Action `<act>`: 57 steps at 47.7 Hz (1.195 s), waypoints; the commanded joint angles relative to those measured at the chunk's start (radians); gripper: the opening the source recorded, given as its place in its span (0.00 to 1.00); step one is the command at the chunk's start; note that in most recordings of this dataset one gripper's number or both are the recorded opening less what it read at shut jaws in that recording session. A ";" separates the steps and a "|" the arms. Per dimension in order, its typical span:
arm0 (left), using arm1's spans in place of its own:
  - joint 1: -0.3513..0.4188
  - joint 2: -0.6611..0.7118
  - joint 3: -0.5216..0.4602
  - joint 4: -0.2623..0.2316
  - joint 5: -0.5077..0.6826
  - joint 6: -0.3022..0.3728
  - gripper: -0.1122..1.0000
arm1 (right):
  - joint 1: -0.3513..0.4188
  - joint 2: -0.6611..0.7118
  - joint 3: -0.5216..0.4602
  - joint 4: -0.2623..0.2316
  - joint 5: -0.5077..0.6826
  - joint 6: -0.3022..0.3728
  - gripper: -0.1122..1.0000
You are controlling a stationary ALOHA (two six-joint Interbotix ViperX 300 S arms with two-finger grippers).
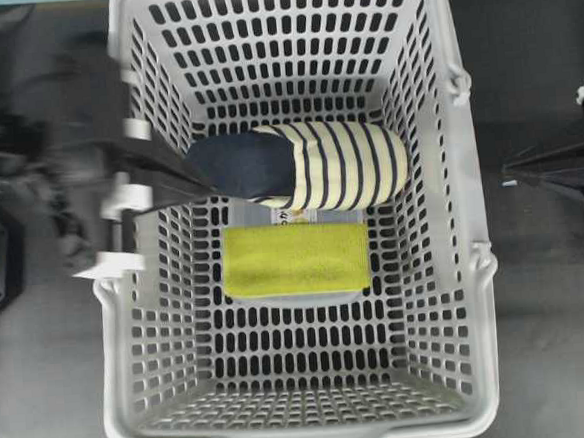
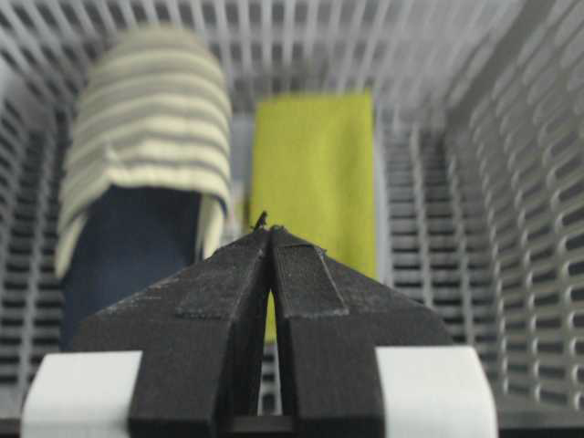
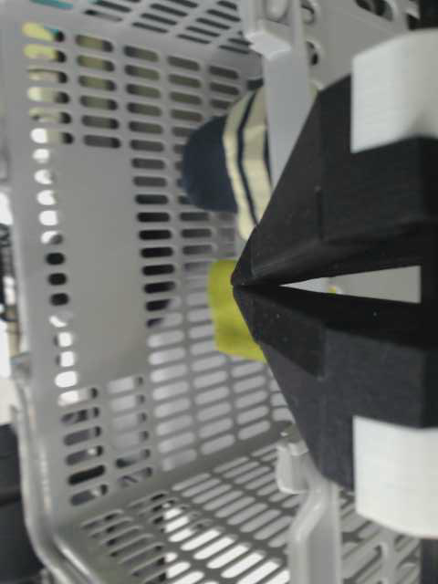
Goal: Pick up the yellow cloth from the shopping basket with the left arm.
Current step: 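Lower the open left gripper into the basket onto the yellow cloth, then close the left gripper on the middle of the yellow cloth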
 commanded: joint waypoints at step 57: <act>-0.054 0.594 -0.224 0.005 0.169 0.000 0.86 | -0.009 -0.003 -0.015 0.003 0.003 0.000 0.72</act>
